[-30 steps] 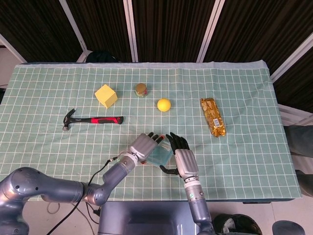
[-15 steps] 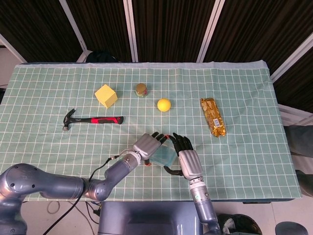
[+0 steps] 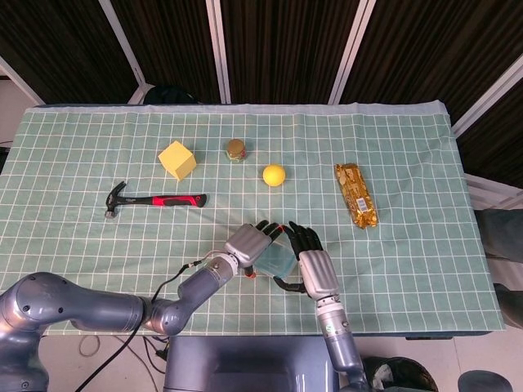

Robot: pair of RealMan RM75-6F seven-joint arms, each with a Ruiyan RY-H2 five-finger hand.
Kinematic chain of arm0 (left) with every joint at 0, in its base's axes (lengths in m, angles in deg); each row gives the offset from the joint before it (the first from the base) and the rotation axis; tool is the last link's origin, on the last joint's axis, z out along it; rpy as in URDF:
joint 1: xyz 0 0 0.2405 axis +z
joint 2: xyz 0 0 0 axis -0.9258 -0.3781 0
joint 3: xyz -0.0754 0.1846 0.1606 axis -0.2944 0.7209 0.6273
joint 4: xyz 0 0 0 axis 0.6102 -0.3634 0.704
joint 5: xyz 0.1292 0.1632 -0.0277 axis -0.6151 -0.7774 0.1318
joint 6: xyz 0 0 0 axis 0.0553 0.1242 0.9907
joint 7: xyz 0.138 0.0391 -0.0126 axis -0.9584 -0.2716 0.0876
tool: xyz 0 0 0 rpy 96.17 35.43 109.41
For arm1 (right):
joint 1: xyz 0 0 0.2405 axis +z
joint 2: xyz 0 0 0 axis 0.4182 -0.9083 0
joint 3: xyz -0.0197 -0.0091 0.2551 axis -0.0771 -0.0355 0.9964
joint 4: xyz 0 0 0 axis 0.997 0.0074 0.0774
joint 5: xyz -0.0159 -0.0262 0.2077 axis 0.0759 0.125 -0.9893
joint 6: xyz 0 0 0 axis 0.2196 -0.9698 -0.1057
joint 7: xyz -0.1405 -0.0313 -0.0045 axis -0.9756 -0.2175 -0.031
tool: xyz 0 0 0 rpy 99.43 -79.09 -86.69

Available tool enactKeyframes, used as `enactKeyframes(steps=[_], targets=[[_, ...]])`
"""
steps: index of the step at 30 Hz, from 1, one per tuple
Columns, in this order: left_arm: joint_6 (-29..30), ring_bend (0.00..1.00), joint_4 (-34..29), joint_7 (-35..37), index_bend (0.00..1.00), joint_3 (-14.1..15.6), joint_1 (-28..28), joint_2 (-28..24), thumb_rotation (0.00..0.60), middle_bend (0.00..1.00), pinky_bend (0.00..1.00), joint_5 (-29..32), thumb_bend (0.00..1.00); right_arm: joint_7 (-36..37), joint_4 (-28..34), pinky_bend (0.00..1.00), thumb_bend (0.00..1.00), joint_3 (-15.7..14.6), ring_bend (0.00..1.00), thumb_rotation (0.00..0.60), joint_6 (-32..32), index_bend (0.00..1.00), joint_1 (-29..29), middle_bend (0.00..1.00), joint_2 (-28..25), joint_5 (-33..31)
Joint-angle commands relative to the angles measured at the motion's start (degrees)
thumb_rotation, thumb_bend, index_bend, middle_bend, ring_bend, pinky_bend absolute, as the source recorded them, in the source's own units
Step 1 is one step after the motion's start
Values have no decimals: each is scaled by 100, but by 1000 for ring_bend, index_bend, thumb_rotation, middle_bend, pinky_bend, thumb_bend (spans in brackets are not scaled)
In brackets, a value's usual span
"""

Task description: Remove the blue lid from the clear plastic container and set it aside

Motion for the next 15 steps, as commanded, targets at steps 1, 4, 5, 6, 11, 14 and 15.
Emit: enactKeyframes(steps=[1,4,5,6,11,14,15], targets=[[-37,42,9,27,0,23,-40,-1,600,8,243,28,0,-8,-31,0,341,45,0,600,3,0,31,0,36,16],[-40,31,18,8,0,65,-88,-21,600,1,230,27,0,-21,-56,0,337,97,0,600,-2,0,57,0,68,24],[-42,23,16,15,0,76,-97,-23,600,0,222,39,0,-28,-64,0,331,110,0,600,0,0,63,0,76,19],[-49,16,13,13,0,94,-111,-24,600,0,214,52,0,-33,-67,0,324,125,0,600,1,0,68,0,81,15],[-33,12,-21,-18,0,146,-204,-55,600,0,204,97,0,-75,-80,0,317,184,0,600,-10,0,86,0,96,-2],[-4,8,-48,-14,0,145,-246,-68,600,0,199,100,0,-88,-79,0,317,202,0,600,-8,0,93,0,89,-3],[5,4,-52,-17,0,159,-254,-74,600,0,193,101,0,-89,-78,0,317,204,0,600,-10,5,93,0,86,-1]])
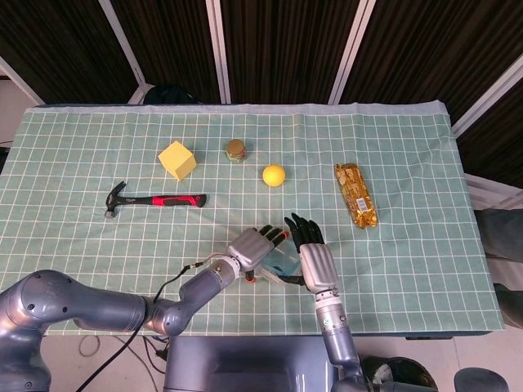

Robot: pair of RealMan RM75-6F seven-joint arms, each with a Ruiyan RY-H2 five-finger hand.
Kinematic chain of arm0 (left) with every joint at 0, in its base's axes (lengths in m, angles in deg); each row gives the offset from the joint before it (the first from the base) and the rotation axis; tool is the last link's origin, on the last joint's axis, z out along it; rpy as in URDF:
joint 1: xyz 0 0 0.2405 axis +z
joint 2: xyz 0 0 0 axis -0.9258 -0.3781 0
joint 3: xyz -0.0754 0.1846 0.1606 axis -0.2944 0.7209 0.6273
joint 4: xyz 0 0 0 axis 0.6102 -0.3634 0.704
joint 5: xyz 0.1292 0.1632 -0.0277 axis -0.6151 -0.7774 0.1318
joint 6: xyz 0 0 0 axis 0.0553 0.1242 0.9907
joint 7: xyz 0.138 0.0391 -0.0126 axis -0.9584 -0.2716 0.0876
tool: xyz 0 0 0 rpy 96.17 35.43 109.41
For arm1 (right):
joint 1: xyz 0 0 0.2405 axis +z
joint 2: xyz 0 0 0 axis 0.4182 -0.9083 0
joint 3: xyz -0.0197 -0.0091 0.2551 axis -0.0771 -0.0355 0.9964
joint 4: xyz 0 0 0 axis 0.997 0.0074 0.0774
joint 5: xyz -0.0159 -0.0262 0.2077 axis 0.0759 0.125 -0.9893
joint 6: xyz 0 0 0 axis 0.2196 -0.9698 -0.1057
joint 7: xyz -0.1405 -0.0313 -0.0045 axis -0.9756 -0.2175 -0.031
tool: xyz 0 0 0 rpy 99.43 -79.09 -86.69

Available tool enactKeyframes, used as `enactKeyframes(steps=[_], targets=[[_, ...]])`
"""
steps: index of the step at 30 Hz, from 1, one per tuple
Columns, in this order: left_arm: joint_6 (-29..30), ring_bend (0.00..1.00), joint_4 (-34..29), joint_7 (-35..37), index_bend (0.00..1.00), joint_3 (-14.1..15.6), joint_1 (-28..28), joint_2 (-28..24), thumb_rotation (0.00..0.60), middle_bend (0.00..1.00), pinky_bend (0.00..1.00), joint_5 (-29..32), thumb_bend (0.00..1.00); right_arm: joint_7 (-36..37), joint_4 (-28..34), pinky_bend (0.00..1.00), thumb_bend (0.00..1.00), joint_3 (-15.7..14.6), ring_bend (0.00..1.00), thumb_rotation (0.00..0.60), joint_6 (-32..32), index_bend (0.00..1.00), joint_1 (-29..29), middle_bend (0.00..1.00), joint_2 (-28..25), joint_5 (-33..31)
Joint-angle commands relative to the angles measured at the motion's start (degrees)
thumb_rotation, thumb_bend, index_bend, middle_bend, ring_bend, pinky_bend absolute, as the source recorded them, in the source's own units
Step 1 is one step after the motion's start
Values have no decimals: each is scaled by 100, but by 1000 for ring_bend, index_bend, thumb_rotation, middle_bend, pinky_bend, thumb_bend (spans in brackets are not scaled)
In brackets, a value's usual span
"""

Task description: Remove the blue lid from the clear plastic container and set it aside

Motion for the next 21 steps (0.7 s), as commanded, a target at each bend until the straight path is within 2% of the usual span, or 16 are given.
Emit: enactKeyframes(steps=[1,5,6,11,16,21], targets=[[38,2,-22,-5,0,26,-38,-22,600,0,189,4,0,1,5,0,317,0,0,600,-3,22,0,0,-8,9],[113,0,-67,42,0,-3,-55,-55,600,0,164,-8,0,40,-1,0,351,-20,0,600,-6,247,-19,0,-48,28],[150,0,-72,67,0,-11,-42,-47,600,0,155,-28,0,53,1,0,392,-20,0,600,-4,303,-30,0,-57,13],[321,0,-158,185,0,-54,28,-42,600,0,131,-136,0,89,22,0,585,-33,0,600,28,453,-62,0,-112,-38],[473,0,-244,292,0,-59,130,-84,600,0,131,-311,0,120,51,0,727,-70,0,600,34,531,-100,0,-171,-46],[621,0,-346,336,0,-16,234,-203,600,0,131,-482,0,128,88,0,784,-92,0,600,5,553,-146,0,-241,-46]])
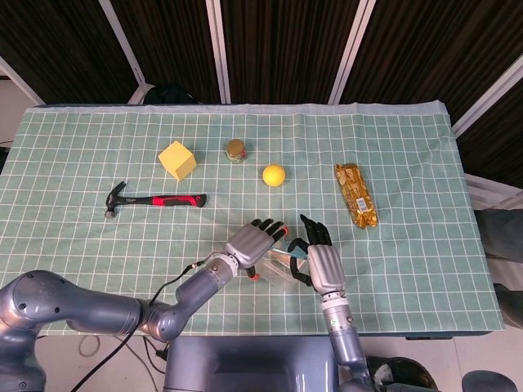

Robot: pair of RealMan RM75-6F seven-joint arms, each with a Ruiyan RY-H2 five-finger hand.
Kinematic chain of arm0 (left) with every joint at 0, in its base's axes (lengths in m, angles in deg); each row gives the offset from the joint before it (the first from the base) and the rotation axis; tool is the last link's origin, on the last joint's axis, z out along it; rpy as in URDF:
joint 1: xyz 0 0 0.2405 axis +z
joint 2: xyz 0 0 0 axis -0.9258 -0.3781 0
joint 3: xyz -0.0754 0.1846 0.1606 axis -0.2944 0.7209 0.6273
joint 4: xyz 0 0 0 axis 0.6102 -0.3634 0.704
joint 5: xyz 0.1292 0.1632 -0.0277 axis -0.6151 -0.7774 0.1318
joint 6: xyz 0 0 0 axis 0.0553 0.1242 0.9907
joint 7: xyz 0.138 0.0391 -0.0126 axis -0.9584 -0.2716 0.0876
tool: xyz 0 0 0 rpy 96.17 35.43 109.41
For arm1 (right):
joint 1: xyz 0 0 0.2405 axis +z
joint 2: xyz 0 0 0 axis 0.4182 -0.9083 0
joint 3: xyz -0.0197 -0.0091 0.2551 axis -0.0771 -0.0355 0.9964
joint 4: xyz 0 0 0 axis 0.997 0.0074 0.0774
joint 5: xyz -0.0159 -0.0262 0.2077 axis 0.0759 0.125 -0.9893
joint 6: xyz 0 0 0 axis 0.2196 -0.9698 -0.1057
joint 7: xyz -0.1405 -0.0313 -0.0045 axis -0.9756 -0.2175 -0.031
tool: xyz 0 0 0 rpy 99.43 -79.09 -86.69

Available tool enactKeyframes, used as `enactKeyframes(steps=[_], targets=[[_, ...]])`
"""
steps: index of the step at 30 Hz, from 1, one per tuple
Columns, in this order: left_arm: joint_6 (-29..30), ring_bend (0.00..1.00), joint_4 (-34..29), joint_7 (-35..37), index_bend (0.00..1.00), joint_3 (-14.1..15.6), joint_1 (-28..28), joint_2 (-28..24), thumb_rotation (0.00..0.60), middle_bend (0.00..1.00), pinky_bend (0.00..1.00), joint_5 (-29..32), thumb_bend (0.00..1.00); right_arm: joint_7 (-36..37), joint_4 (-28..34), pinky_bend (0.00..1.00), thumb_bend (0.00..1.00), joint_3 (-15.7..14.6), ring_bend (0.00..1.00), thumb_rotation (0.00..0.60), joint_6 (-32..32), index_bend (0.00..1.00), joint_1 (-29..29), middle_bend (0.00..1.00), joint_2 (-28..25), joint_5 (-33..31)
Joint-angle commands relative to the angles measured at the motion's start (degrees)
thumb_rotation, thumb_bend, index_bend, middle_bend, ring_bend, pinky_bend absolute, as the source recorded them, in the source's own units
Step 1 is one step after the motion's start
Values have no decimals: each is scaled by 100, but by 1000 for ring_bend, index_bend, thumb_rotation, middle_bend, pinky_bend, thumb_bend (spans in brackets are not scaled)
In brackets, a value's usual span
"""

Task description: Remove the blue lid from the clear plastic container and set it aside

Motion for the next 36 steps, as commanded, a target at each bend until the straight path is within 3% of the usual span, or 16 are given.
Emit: enactKeyframes(steps=[1,13,25,27,32,36], targets=[[104,0,-64,52,0,11,82,-78,600,0,131,-134,0,1,20,0,785,-9,0,600,-16,555,-18,0,-34,8],[504,0,-258,322,0,99,499,-366,600,0,131,-847,0,18,62,0,787,46,0,600,-96,583,37,7,-16,196],[575,0,-671,499,0,319,886,-669,600,0,131,-1041,0,-133,-116,0,787,183,0,600,-213,590,131,10,88,310],[599,0,-746,591,0,246,929,-700,600,0,129,-1039,0,-166,-149,0,787,226,0,600,-223,590,164,10,80,339],[671,0,-711,696,0,339,1108,-627,600,0,126,-1096,0,-185,-193,0,787,304,0,600,-219,590,213,10,57,350],[878,0,-545,689,0,436,1267,-587,600,0,126,-1487,0,-183,-206,0,787,305,0,600,-210,590,223,10,38,351]])
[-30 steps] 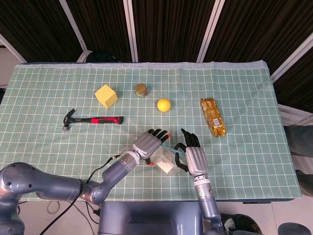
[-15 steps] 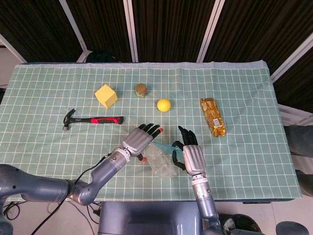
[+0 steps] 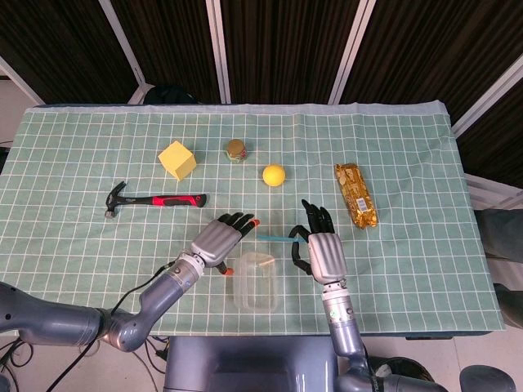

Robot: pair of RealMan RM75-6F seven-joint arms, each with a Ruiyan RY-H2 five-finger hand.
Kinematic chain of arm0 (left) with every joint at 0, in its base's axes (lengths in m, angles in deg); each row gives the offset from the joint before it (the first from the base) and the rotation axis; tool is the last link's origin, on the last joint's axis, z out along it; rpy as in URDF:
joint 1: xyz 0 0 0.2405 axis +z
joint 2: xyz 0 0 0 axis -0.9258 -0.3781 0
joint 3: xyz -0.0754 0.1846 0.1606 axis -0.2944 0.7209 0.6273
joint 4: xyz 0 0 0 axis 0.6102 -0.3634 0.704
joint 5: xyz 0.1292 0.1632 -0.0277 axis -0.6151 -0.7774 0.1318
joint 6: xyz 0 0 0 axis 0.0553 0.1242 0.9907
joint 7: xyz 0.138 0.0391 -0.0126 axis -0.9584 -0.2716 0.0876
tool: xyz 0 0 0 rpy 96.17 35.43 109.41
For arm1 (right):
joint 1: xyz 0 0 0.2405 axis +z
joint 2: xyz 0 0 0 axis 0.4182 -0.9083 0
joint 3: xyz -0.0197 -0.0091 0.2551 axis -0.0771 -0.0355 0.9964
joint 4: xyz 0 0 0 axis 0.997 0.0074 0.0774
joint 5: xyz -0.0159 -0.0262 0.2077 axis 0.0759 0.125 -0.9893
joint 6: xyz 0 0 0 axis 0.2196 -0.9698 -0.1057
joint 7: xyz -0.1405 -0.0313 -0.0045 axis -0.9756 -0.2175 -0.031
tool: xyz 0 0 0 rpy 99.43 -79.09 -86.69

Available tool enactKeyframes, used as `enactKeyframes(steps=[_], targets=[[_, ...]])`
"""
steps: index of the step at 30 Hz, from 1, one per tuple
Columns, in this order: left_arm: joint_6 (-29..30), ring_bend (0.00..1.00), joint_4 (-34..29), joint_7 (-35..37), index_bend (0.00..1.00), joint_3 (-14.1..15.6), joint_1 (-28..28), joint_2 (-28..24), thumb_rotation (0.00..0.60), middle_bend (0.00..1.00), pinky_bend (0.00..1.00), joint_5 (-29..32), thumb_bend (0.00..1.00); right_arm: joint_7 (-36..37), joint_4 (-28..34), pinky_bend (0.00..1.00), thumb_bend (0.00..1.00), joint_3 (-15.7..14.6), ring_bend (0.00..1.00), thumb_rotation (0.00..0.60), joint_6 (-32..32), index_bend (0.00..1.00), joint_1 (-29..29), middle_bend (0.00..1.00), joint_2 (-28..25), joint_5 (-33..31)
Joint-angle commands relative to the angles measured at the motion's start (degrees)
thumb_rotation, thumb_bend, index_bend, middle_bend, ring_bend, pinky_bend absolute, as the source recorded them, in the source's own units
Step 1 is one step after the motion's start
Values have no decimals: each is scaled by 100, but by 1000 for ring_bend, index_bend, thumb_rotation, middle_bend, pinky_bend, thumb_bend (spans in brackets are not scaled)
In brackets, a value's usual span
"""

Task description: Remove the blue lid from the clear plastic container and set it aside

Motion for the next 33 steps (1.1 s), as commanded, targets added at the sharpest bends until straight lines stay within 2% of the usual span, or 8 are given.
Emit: enactKeyframes(steps=[1,8,16,26,28,33], targets=[[172,0,145,39,0,137,194,40,600,0,126,-363,0,5,2,0,787,-8,0,600,4,590,6,10,-7,9],[287,0,93,160,0,252,437,-232,600,0,126,-876,0,-14,47,0,787,66,0,600,8,590,80,10,-31,52],[337,0,-94,335,0,392,705,-865,600,0,126,-1257,0,-162,63,0,787,262,0,600,62,590,187,10,-106,-57],[548,0,-451,809,0,315,1082,-1757,600,0,126,-1660,0,-396,-30,0,787,534,0,600,104,584,227,10,-476,-307],[620,0,-568,898,0,305,1177,-1933,600,0,126,-1710,0,-451,-46,0,783,583,0,600,107,556,209,10,-585,-381],[993,0,-864,1078,0,377,1568,-2362,600,0,126,-1891,0,-696,-28,0,587,644,0,600,124,277,54,1,-955,-735]])
